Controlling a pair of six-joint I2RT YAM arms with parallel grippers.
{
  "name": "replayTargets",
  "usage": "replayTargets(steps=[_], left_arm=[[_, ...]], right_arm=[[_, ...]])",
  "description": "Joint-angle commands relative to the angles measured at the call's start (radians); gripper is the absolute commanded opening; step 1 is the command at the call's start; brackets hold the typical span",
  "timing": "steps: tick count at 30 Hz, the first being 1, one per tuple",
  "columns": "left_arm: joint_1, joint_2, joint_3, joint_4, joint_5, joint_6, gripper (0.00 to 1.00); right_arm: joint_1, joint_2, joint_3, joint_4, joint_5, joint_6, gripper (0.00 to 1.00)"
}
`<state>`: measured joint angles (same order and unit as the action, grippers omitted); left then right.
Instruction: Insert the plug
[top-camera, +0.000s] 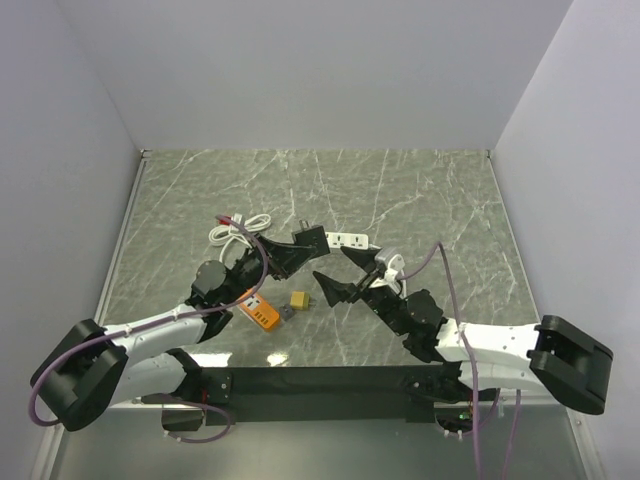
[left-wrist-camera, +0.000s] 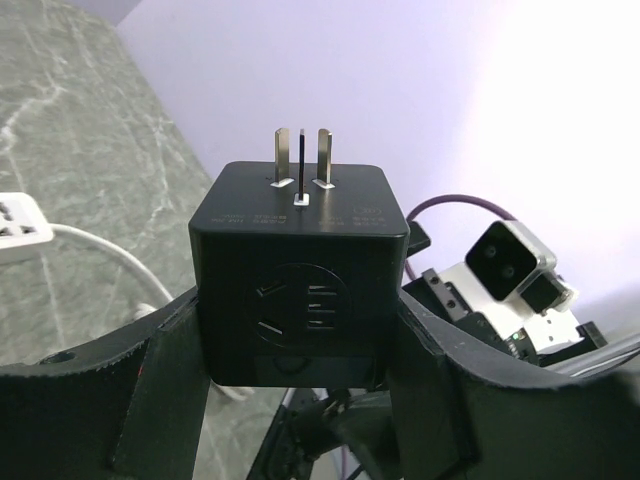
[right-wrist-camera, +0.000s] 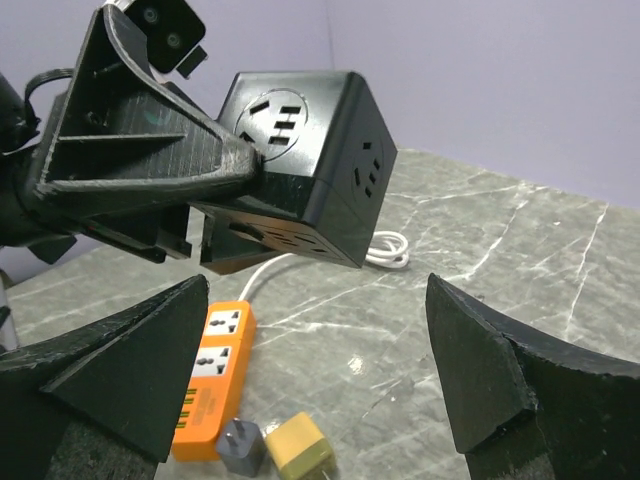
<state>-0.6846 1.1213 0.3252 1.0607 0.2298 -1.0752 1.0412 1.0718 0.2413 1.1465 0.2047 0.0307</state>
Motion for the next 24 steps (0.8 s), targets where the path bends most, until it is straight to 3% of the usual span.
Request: replayTargets(steps=[1, 24], left_arm=[[-0.016, 0.001, 0.002, 0.133, -0.037, -0.049, 0.01], [-0.084, 0.025, -0.060, 0.252, -0.138, -0.141, 0.01]], right_arm=[[0.028, 0.031, 0.058, 0.090, 0.068, -0.057, 0.95], [0.122, 0.174, 0.165, 0.148, 0.191, -0.153, 0.95]])
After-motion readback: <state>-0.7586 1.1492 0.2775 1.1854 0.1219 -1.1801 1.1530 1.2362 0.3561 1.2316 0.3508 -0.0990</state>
